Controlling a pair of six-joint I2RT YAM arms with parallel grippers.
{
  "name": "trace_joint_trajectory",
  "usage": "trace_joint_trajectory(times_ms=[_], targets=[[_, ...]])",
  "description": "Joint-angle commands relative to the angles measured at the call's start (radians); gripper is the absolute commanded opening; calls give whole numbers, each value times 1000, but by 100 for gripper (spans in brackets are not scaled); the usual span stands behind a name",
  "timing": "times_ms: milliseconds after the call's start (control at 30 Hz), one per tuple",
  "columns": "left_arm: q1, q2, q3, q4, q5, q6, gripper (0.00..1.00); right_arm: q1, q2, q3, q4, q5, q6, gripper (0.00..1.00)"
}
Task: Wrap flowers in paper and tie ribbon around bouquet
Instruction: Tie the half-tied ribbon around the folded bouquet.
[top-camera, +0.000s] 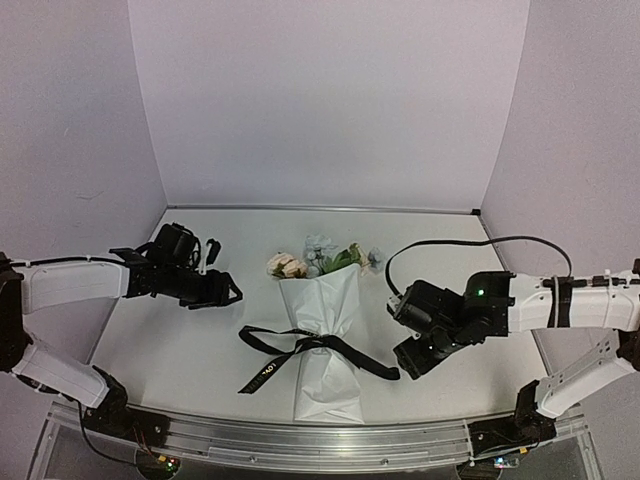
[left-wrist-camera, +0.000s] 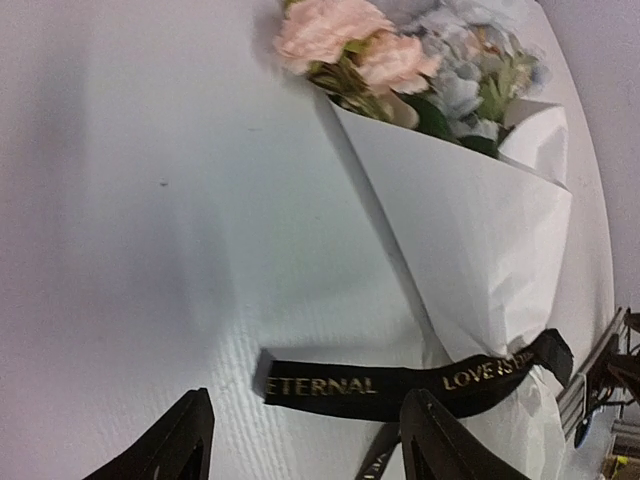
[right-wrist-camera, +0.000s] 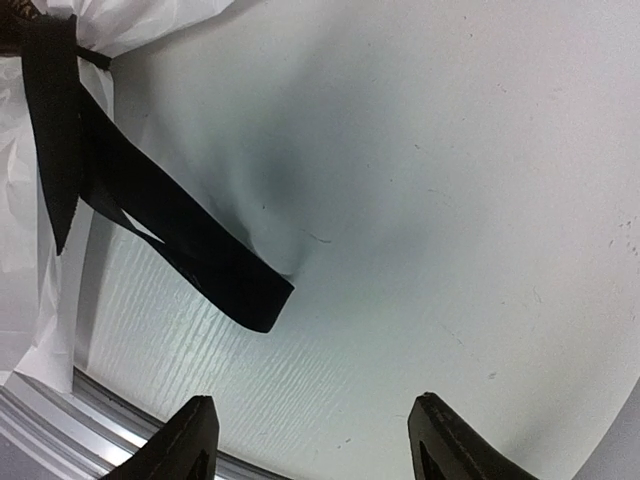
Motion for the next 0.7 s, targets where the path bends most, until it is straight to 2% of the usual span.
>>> trace_joint_trajectory(times_ms=[0,133,233,300,500,667], targets=[[-136,-19,59,-7,-33,-39,67,-10,6,74,-70,-66,-45,64],[-283,15,67,36,-36,-107,67,-10,94,169,-52,-210,-94,61],[-399,64,86,69,-46,-144,67,-19,151,227,-48,-225,-124,61],[-450,104,98,88,-51,-161,67,-48,176,249,-48,-252,-122,57],[-516,192,141,129,-50,-180,65,-66,234,296,-36,-391,-15,46],[-528,234,162,129,-53,-174,64,-66,248,254,36,-428,144,45]])
